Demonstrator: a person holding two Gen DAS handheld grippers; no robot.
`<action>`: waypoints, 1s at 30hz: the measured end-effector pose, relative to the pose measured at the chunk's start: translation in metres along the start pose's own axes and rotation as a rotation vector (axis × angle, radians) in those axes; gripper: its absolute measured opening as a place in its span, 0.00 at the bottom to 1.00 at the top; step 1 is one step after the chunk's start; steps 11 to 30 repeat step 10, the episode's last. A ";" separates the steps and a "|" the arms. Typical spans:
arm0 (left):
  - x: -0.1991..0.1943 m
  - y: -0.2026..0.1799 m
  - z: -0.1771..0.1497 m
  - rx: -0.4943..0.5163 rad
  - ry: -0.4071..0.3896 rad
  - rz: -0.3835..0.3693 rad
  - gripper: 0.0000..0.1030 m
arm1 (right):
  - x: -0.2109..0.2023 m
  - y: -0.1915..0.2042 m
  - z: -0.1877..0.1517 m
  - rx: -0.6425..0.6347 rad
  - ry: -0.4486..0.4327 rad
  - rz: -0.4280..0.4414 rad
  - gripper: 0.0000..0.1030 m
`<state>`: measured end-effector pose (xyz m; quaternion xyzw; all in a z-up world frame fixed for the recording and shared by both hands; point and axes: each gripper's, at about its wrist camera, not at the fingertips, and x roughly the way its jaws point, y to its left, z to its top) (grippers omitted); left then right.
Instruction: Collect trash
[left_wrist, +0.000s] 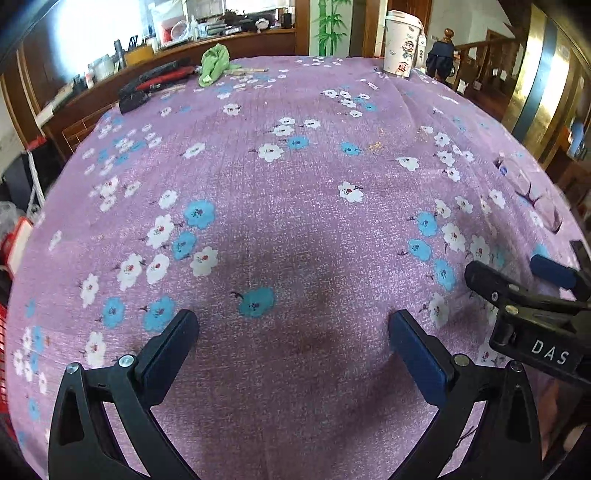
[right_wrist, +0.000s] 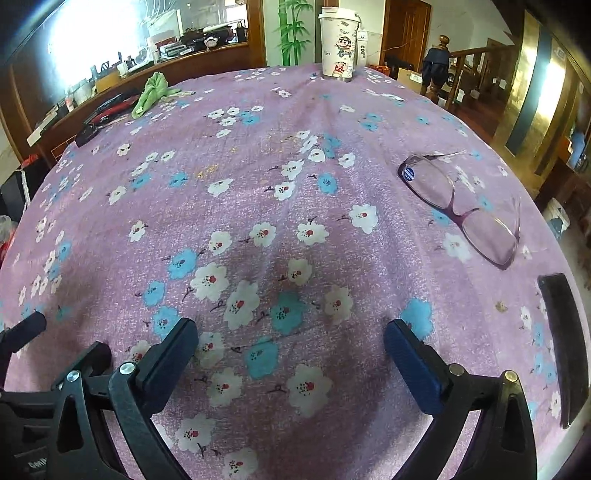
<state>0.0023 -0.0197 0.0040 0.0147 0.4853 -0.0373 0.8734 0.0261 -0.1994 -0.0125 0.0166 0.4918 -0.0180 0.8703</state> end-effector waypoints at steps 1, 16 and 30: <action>0.000 -0.001 0.000 0.002 0.000 0.001 1.00 | 0.001 0.002 0.001 -0.006 -0.002 -0.007 0.99; 0.001 -0.002 0.002 0.007 0.001 -0.007 1.00 | 0.003 0.004 0.002 -0.002 -0.005 -0.006 1.00; 0.001 -0.002 0.002 0.007 0.001 -0.007 1.00 | 0.003 0.004 0.002 -0.002 -0.005 -0.006 1.00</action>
